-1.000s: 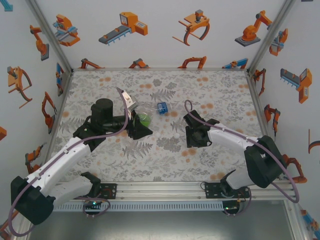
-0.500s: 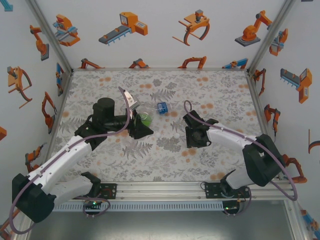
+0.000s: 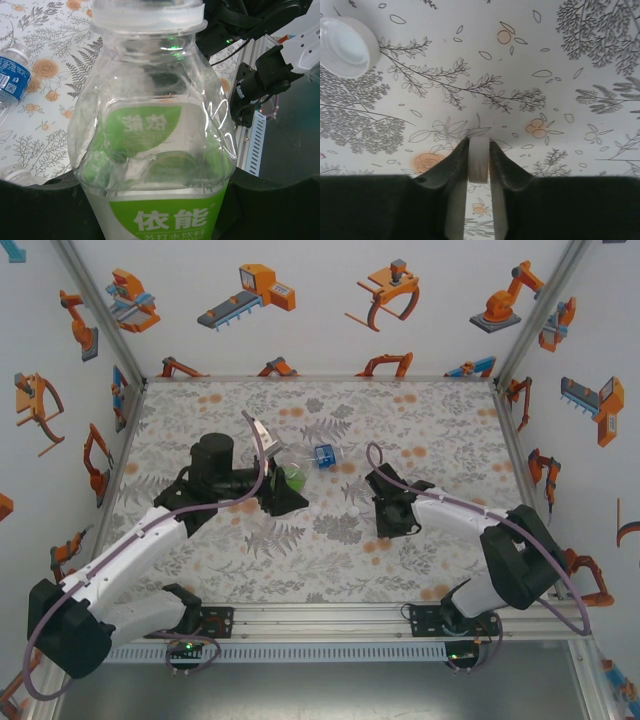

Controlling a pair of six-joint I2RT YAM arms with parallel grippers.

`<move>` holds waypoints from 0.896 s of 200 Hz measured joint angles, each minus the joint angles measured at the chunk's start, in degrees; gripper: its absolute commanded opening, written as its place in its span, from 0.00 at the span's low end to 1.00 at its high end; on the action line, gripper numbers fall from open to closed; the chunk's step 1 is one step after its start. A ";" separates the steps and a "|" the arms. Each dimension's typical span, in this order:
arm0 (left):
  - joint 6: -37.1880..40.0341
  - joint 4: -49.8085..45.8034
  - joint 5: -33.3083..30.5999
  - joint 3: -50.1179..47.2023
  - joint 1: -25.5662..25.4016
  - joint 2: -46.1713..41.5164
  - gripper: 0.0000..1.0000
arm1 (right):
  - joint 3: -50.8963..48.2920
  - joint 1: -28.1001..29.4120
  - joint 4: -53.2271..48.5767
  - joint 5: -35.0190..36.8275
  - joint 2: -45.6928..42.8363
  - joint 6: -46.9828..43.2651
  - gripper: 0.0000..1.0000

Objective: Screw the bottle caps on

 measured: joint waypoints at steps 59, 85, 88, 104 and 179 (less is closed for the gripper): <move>0.00 -0.22 0.00 1.18 0.00 0.96 0.08 | -0.42 -0.20 6.69 -9.44 0.02 1.57 0.18; -0.02 -0.42 0.00 1.40 0.00 0.94 0.08 | -0.42 -1.57 12.70 -16.55 0.98 2.64 0.20; -0.02 -0.44 0.00 1.40 -0.02 0.90 0.08 | -0.42 -1.92 13.40 -17.44 1.27 2.82 0.20; -0.02 -0.68 -0.02 1.40 -0.02 0.76 0.08 | -0.83 -3.78 16.85 -21.09 2.64 3.63 0.22; -0.46 -1.46 -0.04 2.03 -0.39 0.42 0.08 | -7.78 -10.23 20.57 -28.15 0.17 5.33 0.35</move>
